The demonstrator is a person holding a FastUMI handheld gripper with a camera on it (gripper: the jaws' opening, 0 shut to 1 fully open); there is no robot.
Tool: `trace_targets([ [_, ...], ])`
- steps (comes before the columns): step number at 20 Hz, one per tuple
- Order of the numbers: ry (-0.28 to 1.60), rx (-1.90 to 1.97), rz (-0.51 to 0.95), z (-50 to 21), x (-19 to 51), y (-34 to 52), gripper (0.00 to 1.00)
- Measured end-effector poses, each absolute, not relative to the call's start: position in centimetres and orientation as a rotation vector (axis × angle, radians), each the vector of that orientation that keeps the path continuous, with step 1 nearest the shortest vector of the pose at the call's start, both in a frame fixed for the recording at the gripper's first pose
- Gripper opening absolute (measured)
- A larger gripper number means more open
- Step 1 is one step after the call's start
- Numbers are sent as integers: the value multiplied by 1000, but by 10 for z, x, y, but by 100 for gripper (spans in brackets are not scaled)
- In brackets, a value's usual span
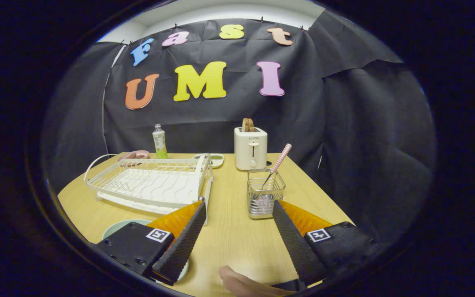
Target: Take the plate from the dish rack, then take the spoon from the basket and place it into the plate.
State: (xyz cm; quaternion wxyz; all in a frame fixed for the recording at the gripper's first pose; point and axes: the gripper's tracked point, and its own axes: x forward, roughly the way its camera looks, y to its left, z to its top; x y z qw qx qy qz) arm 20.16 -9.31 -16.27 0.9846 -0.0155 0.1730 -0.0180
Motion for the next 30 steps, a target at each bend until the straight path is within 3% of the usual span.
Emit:
trace_targets([
  [16, 362, 129, 13, -136, 357, -156, 100],
  [20, 415, 145, 17, -149, 377, -163, 93],
  [24, 430, 179, 13, -158, 395, -163, 73],
  [27, 436, 164, -1, -165, 397, -162, 32],
  [30, 376, 178, 1, -144, 392, -154, 22],
])
